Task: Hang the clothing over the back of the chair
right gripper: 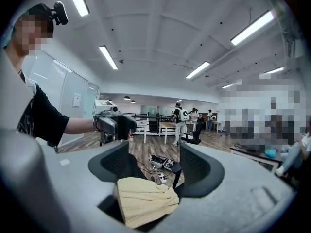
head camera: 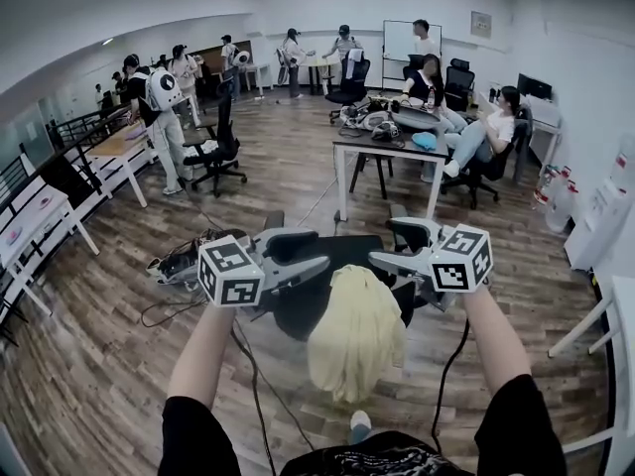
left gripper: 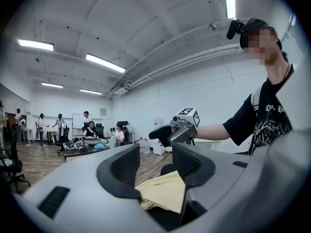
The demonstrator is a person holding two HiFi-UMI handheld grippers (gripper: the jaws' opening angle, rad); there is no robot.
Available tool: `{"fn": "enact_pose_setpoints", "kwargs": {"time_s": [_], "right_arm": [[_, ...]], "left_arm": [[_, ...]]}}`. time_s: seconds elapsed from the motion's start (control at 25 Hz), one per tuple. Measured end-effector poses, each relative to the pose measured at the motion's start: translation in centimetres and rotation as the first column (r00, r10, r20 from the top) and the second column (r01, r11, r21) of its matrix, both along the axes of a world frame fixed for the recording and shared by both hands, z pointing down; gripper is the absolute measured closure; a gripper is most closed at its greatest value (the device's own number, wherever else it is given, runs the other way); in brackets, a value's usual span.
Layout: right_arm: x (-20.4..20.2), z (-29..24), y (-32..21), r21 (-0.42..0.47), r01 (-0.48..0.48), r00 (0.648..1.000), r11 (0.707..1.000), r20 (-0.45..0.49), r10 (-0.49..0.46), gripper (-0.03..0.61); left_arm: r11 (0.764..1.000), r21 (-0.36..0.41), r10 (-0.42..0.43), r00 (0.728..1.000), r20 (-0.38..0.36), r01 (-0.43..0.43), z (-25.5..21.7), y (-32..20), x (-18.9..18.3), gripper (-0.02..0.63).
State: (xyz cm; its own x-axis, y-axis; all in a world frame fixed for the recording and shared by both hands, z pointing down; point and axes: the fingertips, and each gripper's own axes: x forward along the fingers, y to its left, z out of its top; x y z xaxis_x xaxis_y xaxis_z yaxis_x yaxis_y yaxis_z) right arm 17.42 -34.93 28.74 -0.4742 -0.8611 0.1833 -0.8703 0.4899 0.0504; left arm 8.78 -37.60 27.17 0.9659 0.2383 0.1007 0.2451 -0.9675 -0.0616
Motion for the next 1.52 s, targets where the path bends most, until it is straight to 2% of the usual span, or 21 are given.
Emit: {"fn": "enact_pose_setpoints", "kwargs": {"time_s": [0.12,0.28,0.52,0.6,0.76,0.88,1.04,1.24,1.52], "right_arm": [[-1.7,0.4,1.4,-0.011,0.004,1.000,1.000,-0.016,-0.004,0.285],[-3.6,0.9,3.1,-0.008,-0.011,1.000,1.000,-0.014,0.011,0.307],[-6.7,2.8,5.5,-0.044,0.008,1.000,0.999,-0.011,-0.009,0.330],[-7.9,3.7,5.8,-0.043,0.008,1.000,0.999,-0.029,-0.010,0.330],[-10.0,5.3,6.7,-0.027,-0.017,0.996,0.999,-0.087,0.015,0.357],[-11.4,6.2,7.4,-0.010,-0.043,0.995,0.999,-0.087,0.042,0.385],[-12.8,8.3,9.0,-0.040,-0.050,0.993,0.998,-0.111,0.045,0.394],[-14.7,9.6,10.5,-0.013,-0.063,0.996,0.998,-0.069,0.062,0.394],[-17.4,13.1,14.0,0.006,-0.073,0.994,0.997,-0.079,0.074,0.419]], "left_arm": [[1.000,0.001,-0.028,1.000,-0.013,0.028,0.1,1.3,-1.1,0.407],[0.997,0.026,-0.078,0.996,-0.043,0.079,0.4,3.0,-2.6,0.468],[0.999,0.002,-0.037,0.999,0.014,0.037,3.6,7.0,-3.9,0.469],[0.998,-0.037,-0.043,0.999,0.000,0.043,4.3,7.7,-4.3,0.469],[0.993,-0.085,-0.087,0.995,-0.038,0.084,5.6,8.5,-5.6,0.469],[0.990,-0.072,-0.128,0.991,-0.051,0.124,6.5,9.3,-7.0,0.474],[0.989,-0.061,-0.139,0.989,-0.046,0.136,8.5,11.2,-7.6,0.498],[0.972,-0.147,-0.191,0.980,-0.057,0.181,10.4,12.4,-9.1,0.500],[0.959,-0.140,-0.249,0.969,-0.005,0.246,15.2,15.7,-10.5,0.501]]}}
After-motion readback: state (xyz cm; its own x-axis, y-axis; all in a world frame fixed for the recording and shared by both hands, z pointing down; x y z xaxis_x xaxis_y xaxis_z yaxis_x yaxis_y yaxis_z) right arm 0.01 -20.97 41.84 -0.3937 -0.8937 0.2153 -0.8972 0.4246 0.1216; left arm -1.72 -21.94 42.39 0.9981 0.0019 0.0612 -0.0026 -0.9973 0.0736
